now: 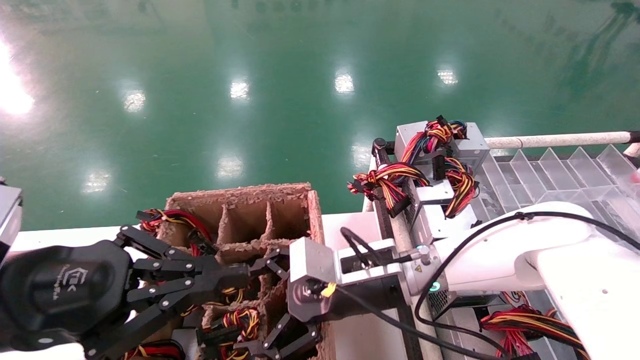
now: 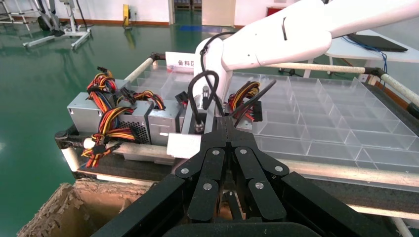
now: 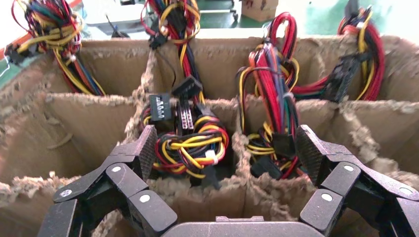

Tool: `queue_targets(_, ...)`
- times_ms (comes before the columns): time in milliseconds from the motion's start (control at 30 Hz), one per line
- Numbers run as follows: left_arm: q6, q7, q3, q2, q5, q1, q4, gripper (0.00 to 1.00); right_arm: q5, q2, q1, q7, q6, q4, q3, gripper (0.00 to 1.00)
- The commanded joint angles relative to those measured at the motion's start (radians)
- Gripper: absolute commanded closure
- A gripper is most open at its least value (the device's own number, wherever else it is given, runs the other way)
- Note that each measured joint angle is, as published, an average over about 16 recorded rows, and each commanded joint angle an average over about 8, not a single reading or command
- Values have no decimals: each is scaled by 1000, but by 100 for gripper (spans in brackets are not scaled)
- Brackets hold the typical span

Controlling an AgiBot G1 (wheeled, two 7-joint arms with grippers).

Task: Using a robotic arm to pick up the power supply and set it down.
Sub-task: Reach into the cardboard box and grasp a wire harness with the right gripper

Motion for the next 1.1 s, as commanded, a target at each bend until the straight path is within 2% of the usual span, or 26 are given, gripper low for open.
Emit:
queue_targets(33,0,0,0,0,0,0,0,100,-7,-11,4,-13,1,-20,-8,100)
queue_targets(533,0,0,0,0,0,0,0,100,-1,-30,22,-39,1,-73,-36,100)
queue_targets(1100,0,0,0,0,0,0,0,100,43,-18,22,-34,-11,-62,-52,100)
